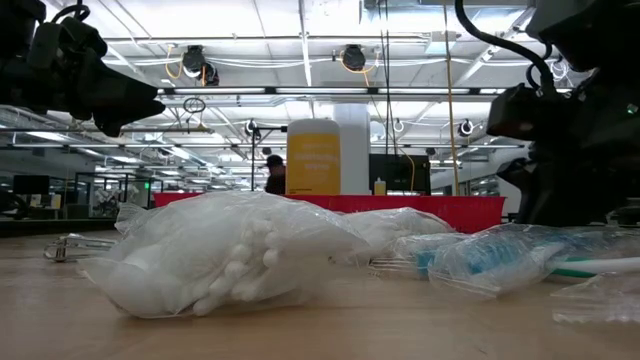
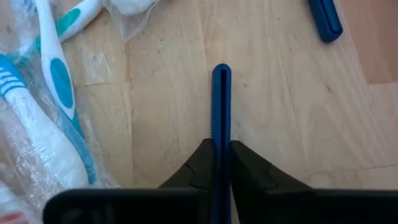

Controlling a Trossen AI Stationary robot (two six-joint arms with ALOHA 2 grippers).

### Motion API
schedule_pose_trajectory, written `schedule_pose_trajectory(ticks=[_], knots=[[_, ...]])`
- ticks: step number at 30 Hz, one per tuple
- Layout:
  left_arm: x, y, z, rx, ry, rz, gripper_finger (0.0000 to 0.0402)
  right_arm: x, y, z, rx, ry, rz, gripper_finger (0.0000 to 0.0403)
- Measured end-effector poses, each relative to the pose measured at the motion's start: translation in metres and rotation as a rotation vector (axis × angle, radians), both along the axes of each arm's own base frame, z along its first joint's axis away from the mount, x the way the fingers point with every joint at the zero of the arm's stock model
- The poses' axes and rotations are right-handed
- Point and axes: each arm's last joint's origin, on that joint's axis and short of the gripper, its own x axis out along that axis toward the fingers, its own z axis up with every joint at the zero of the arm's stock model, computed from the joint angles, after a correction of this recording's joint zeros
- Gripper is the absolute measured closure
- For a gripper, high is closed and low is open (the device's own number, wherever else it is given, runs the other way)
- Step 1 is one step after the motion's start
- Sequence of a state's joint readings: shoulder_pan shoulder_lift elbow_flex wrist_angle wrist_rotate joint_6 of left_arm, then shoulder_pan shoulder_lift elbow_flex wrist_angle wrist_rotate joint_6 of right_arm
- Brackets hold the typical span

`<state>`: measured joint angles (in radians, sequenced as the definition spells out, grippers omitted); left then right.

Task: Pick & Place Travel size toiletries
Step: Put the blue razor into the right red basket

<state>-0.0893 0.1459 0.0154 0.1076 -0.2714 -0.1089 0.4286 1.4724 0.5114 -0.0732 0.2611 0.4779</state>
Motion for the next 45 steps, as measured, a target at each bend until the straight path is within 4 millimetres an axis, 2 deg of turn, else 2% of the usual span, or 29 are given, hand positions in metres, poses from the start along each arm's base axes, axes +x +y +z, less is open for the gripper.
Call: schedule_pose_trajectory(ticks=[5, 11, 16, 24, 30, 45], knots=[[0.0, 0.0, 0.0, 0.0, 0.0, 0.0, 0.0215, 0.001, 0.0, 0.015, 0.03, -0.089, 0.025, 0.0366], [0.0, 0.0, 0.0, 0.0, 0.002, 0.0, 0.0215, 0.004, 0.001, 0.041, 0.037, -0.26, 0.099, 0.0383], [0.0, 0.0, 0.0, 0.0, 0.0, 0.0, 0.0215, 0.006, 0.001, 0.059, 0.023, -0.396, 0.131, 0.0379], [0.0, 0.0, 0.0, 0.0, 0.0, 0.0, 0.0215, 0.012, -0.007, 0.08, 0.011, -0.561, 0.132, 0.0381], [0.0, 0.0, 0.0, 0.0, 0.0, 0.0, 0.0215, 0.017, -0.024, 0.087, -0.044, -0.619, 0.008, 0.0381], [0.0, 0.0, 0.0, 0.0, 0.0, 0.0, 0.0215, 0.022, -0.068, 0.088, -0.219, -0.633, -0.354, 0.0373]])
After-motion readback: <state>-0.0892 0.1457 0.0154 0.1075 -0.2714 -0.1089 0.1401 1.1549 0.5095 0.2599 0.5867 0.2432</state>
